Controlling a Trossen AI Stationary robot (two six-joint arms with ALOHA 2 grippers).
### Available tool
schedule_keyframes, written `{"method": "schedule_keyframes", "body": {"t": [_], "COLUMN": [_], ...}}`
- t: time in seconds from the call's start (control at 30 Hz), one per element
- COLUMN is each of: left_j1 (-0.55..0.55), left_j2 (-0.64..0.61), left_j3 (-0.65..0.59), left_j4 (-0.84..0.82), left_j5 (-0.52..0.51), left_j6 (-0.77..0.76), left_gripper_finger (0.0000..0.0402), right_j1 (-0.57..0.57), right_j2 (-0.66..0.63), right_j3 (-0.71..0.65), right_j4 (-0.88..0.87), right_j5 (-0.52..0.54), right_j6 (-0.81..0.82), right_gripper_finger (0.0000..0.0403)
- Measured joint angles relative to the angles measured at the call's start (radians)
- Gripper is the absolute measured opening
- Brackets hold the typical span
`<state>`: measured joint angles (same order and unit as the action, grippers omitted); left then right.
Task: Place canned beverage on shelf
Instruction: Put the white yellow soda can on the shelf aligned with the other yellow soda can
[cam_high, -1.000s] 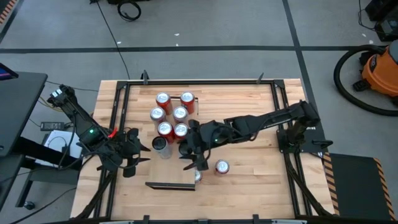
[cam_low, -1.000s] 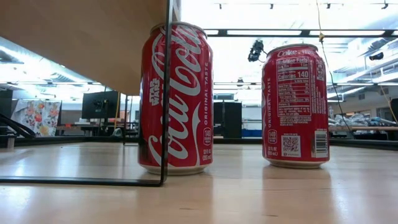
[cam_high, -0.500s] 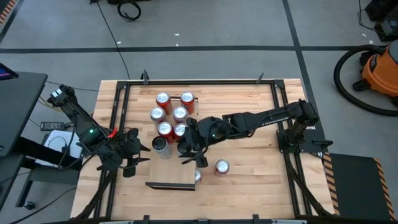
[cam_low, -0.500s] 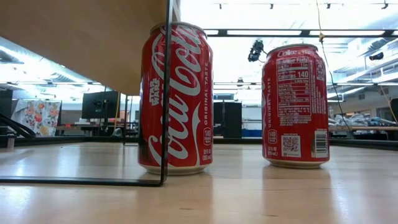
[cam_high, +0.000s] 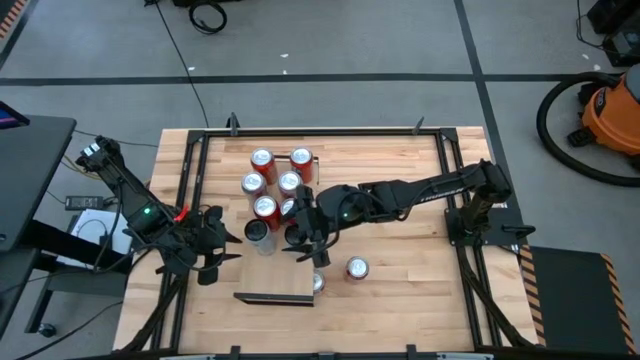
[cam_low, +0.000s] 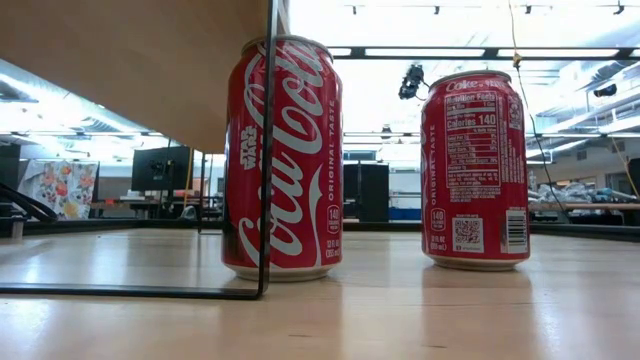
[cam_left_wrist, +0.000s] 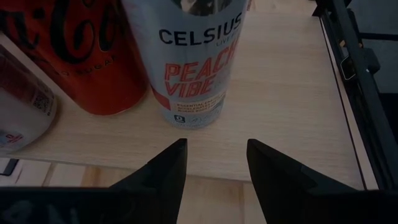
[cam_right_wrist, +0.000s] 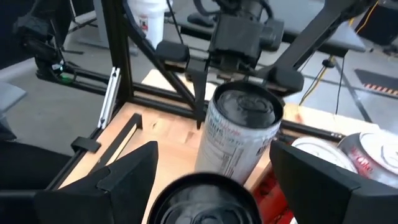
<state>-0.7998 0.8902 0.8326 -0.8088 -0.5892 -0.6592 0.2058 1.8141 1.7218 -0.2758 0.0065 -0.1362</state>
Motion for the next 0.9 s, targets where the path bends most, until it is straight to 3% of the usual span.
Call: {"method": "schedule_keyframes", "body": {"t": [0.23, 0.43, 0.67, 0.9], "left_j1": [0.000, 0.000, 0.000, 0.000], "left_j2": [0.000, 0.000, 0.000, 0.000], "left_j3": [0.000, 0.000, 0.000, 0.000], "left_j4": [0.000, -0.001, -0.002, -0.001], "left_j5": [0.000, 0.000, 0.000, 0.000], "left_j6": [0.000, 0.000, 0.000, -0.006], "left_gripper_finger": [0.0178, 0.0178, 0.0178, 0.0178], "right_j1": [0.017, 0.078, 0.153, 0.187], "right_j2": [-0.048, -0.103, -0.114, -0.113], "right_j3": [-0.001, -0.001, -0.016, -0.156], "right_j4": [-0.012, -0.135, -0.310, -0.221], "right_j5": [0.027, 0.148, 0.302, 0.369], "right_j6": [-0.001, 0.015, 0.153, 0.244], "right_gripper_finger": [0.0320, 0.0320, 0.0320, 0.0320]}}
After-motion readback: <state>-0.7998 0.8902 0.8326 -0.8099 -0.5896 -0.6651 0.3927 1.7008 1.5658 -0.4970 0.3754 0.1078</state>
